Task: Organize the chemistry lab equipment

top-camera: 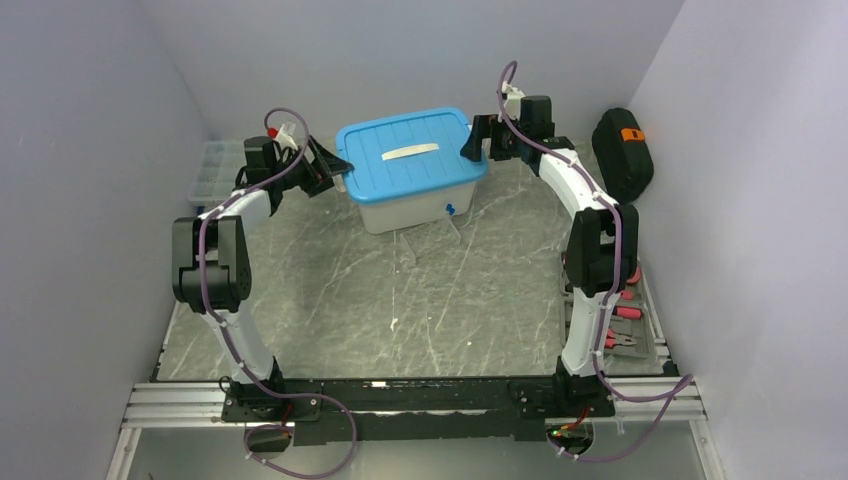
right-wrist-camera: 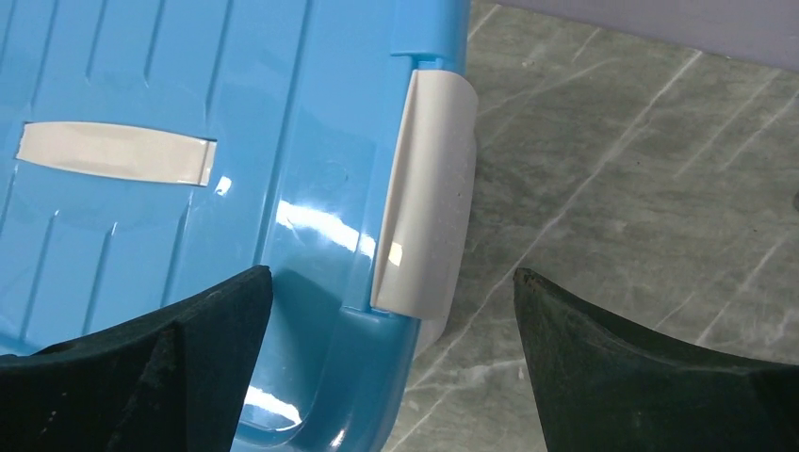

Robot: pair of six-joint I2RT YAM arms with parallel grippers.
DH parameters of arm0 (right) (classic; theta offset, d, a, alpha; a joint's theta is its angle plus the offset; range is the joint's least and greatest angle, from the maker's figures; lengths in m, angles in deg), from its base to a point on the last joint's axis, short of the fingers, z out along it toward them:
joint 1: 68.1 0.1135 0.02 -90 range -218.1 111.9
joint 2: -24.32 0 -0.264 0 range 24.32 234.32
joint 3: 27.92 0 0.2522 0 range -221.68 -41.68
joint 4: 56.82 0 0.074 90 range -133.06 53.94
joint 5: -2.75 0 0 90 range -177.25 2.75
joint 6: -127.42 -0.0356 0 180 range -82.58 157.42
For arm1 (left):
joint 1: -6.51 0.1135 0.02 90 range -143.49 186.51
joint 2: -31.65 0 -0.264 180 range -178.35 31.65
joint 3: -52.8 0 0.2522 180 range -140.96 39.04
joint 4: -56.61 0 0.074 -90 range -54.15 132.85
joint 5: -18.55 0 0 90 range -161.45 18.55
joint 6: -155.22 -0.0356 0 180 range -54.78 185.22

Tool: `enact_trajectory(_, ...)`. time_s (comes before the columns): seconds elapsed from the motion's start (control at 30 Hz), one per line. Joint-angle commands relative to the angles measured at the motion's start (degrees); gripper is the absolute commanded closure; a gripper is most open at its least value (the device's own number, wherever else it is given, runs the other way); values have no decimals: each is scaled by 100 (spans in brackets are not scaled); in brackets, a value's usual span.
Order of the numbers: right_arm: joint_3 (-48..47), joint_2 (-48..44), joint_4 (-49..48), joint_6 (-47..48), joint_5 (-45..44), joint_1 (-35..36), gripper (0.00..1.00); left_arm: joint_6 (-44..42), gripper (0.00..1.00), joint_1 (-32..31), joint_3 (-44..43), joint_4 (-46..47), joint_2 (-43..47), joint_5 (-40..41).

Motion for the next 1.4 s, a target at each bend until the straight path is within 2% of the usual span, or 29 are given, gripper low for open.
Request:
enact_trajectory(0.0,-178,96,-143,-42,166,-12,1,311,7,-30,25,570,-196,-258)
enact_trajectory(0.3,-324,364,-125,-18,213,-16,4,979,27,-120,93,1495,-445,-634)
enact_trajectory(0.53,-218,476,-218,-79,385,-3,10,914,33,-186,49,1399,-369,-605)
enact_trajectory(0.77,-154,418,-214,-64,320,-4,12,-95,40,-193,-216,-99,-24,79)
enact_trajectory(0.9,-105,395,-212,-60,281,4,12,-659,44,-430,-456,-925,82,586)
enact_trajectory(1.37,55,273,-254,-86,280,19,14,-1861,54,-891,-1311,-2620,67,1789)
